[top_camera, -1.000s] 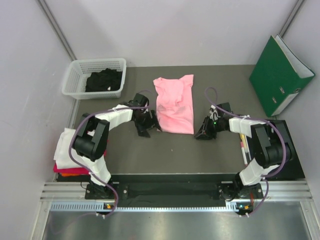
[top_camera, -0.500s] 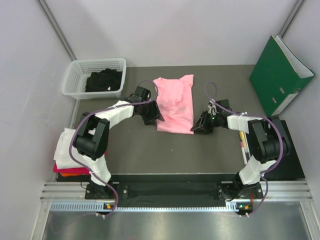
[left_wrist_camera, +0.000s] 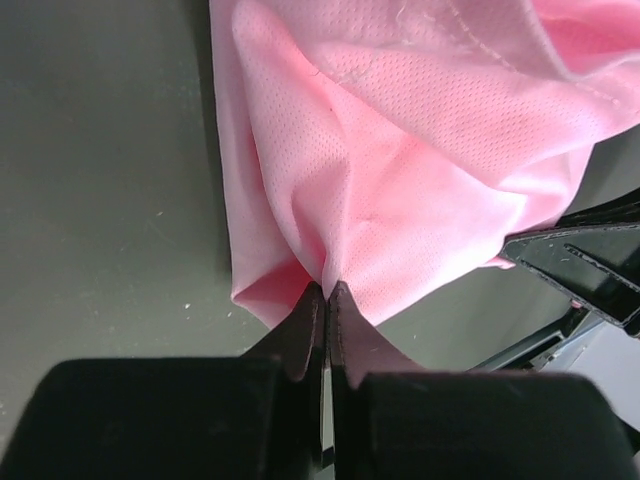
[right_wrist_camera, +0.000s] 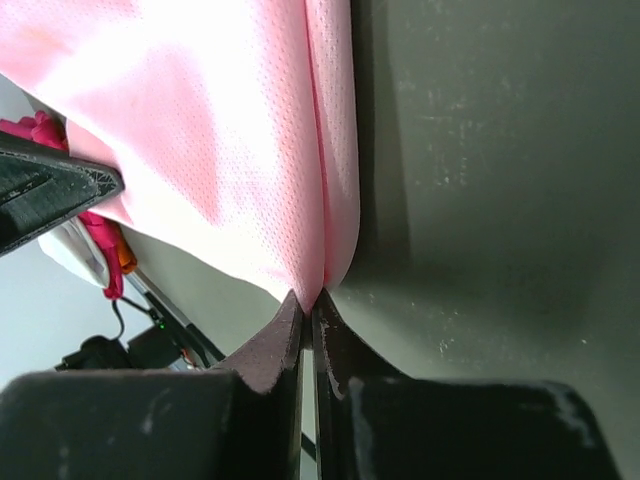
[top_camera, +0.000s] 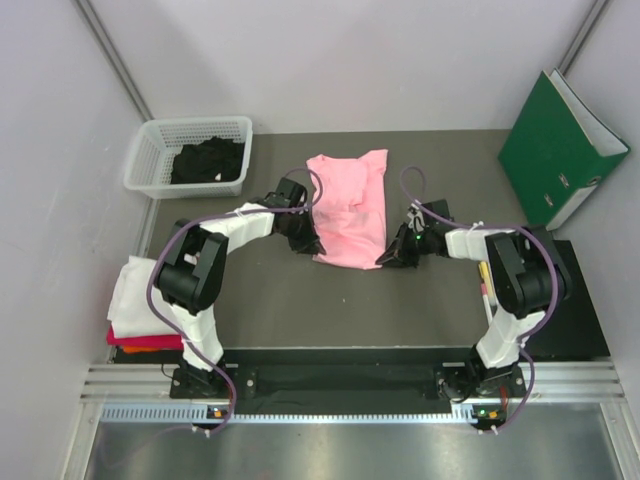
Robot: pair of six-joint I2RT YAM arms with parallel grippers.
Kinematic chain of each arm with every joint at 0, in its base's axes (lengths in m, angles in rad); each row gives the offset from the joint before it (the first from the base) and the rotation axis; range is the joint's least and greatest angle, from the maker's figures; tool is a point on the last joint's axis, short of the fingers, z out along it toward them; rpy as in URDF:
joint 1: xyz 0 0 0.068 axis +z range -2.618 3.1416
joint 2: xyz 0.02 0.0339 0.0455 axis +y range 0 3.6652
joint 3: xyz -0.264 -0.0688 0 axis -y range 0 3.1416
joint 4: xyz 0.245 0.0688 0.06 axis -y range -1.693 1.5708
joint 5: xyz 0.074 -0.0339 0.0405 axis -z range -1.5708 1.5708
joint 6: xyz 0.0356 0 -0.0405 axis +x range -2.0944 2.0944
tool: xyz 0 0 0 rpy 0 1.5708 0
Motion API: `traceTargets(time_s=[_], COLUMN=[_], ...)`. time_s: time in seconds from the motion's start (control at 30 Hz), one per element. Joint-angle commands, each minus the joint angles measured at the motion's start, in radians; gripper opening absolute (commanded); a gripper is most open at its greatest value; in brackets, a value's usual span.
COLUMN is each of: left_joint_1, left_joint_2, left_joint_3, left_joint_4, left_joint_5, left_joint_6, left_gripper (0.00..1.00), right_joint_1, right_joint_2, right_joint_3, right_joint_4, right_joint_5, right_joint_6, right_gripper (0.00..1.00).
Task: Fold and stack the t-shirts
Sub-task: Grab one side of the 2/3 rectangular tshirt with both arms
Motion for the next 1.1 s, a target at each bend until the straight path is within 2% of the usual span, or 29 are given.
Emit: traceTargets(time_s=[0.0, 0.33, 0.37, 0.4, 0.47, 0.5, 0.57, 0.67, 0.73, 0.9, 1.07], left_joint_1=[-0.002, -0.007, -0.005, -0.007, -0.007, -0.008, -0.008, -0.008, -0.011, -0.059, -0.148], left_joint_2=[-0.057, -0.097, -0.093, -0.094, -0.106, -0.129, -0.158, -0.232, -0.252, -0.275, -0.229], left_joint_3=[-0.033, -0.160, -0.170, -0.173, -0.174, -0.176, -0.179, -0.208, -0.237, -0.335, -0.360], left_joint_4=[-0.041, -0.076, -0.075, -0.070, -0.075, -0.089, -0.098, -0.095, -0.060, 0.019, 0.106], left_joint_5=[-0.004, -0.013, -0.013, -0.011, -0.034, -0.051, -0.099, -0.116, -0.097, -0.059, -0.063], left_joint_6=[0.022, 0.027, 0.027, 0.027, 0.031, 0.033, 0.038, 0.036, 0.025, -0.045, -0.108], left_gripper=[0.00, 0.00, 0.05, 0.21, 0.71, 0.81, 0.94, 0.97, 0.93, 0.76, 0.73], right_joint_1=[0.009, 0.009, 0.009, 0.009, 0.007, 0.007, 0.010, 0.010, 0.010, 0.010, 0.012], right_joint_2=[-0.070, -0.127, -0.130, -0.131, -0.131, -0.130, -0.128, -0.131, -0.133, -0.119, -0.105], right_joint_3=[0.056, 0.046, 0.040, 0.032, 0.003, -0.008, -0.034, -0.062, -0.079, -0.091, -0.091], right_joint_4=[-0.026, -0.179, -0.196, -0.199, -0.187, -0.179, -0.167, -0.155, -0.144, -0.130, -0.124], right_joint_5=[0.034, 0.068, 0.068, 0.061, 0.045, 0.025, 0.016, 0.005, 0.001, -0.016, -0.025], right_joint_6=[-0.021, -0.067, -0.073, -0.079, -0.081, -0.081, -0.082, -0.084, -0.082, -0.079, -0.081], right_gripper=[0.00, 0.00, 0.00, 0.00, 0.00, 0.00, 0.00, 0.02, 0.02, 0.03, 0.04])
